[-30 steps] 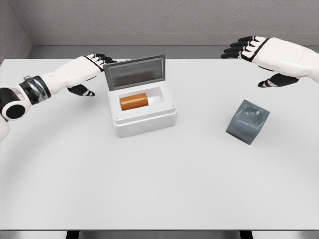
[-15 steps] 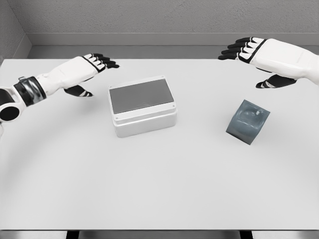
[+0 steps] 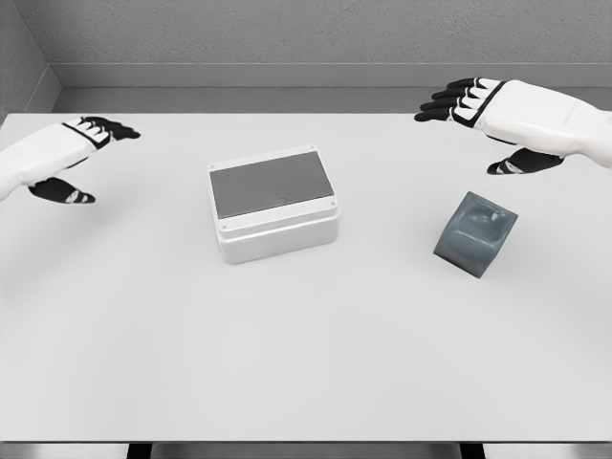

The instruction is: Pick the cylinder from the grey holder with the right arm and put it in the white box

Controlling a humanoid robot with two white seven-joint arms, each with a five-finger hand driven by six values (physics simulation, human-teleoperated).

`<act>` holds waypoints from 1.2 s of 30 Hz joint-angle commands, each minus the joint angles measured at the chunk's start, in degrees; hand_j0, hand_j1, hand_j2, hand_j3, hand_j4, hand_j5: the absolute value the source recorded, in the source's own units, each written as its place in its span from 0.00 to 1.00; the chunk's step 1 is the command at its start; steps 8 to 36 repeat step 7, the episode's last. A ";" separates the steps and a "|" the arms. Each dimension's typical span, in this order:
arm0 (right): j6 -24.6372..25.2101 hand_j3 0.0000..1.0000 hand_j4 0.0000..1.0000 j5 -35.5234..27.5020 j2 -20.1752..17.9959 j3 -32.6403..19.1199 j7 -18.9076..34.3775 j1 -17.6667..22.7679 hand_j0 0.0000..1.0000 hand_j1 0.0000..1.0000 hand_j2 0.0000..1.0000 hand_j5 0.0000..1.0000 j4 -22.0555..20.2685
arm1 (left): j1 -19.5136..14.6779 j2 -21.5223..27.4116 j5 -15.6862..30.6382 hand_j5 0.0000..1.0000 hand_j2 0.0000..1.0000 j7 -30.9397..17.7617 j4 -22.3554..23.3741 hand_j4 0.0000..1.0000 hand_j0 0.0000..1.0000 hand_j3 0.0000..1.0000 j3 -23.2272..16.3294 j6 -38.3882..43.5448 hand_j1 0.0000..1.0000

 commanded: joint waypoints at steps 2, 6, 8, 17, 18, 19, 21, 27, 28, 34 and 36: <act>0.18 1.00 1.00 -0.41 -0.41 0.00 -0.03 0.17 1.00 1.00 1.00 1.00 -1.50 | 0.00 0.65 0.56 1.00 1.00 -0.05 -0.12 1.00 1.00 1.00 0.37 0.03 1.00; 0.18 1.00 1.00 -0.32 -0.50 0.00 -0.03 0.97 1.00 1.00 1.00 1.00 -2.39 | 0.00 0.65 0.48 1.00 1.00 -0.05 -0.03 1.00 1.00 1.00 0.37 0.03 1.00; 0.18 1.00 1.00 -0.32 -0.50 0.00 -0.03 0.97 1.00 1.00 1.00 1.00 -2.39 | 0.00 0.65 0.48 1.00 1.00 -0.05 -0.03 1.00 1.00 1.00 0.37 0.03 1.00; 0.18 1.00 1.00 -0.32 -0.50 0.00 -0.03 0.97 1.00 1.00 1.00 1.00 -2.39 | 0.00 0.65 0.48 1.00 1.00 -0.05 -0.03 1.00 1.00 1.00 0.37 0.03 1.00; 0.18 1.00 1.00 -0.32 -0.50 0.00 -0.03 0.97 1.00 1.00 1.00 1.00 -2.39 | 0.00 0.65 0.48 1.00 1.00 -0.05 -0.03 1.00 1.00 1.00 0.37 0.03 1.00; 0.18 1.00 1.00 -0.32 -0.50 0.00 -0.03 0.97 1.00 1.00 1.00 1.00 -2.39 | 0.00 0.65 0.48 1.00 1.00 -0.05 -0.03 1.00 1.00 1.00 0.37 0.03 1.00; 0.18 1.00 1.00 -0.32 -0.50 0.00 -0.03 0.97 1.00 1.00 1.00 1.00 -2.39 | 0.00 0.65 0.48 1.00 1.00 -0.05 -0.03 1.00 1.00 1.00 0.37 0.03 1.00; 0.18 1.00 1.00 -0.32 -0.50 0.00 -0.03 0.97 1.00 1.00 1.00 1.00 -2.39 | 0.00 0.65 0.48 1.00 1.00 -0.05 -0.03 1.00 1.00 1.00 0.37 0.03 1.00; 0.18 1.00 1.00 -0.32 -0.50 0.00 -0.03 0.97 1.00 1.00 1.00 1.00 -2.39 | 0.00 0.65 0.48 1.00 1.00 -0.05 -0.03 1.00 1.00 1.00 0.37 0.03 1.00; 0.18 1.00 1.00 -0.32 -0.50 0.00 -0.03 0.97 1.00 1.00 1.00 1.00 -2.39 | 0.00 0.65 0.48 1.00 1.00 -0.05 -0.03 1.00 1.00 1.00 0.37 0.03 1.00; 0.18 1.00 1.00 -0.32 -0.50 0.00 -0.03 0.97 1.00 1.00 1.00 1.00 -2.39 | 0.00 0.65 0.48 1.00 1.00 -0.05 -0.03 1.00 1.00 1.00 0.37 0.03 1.00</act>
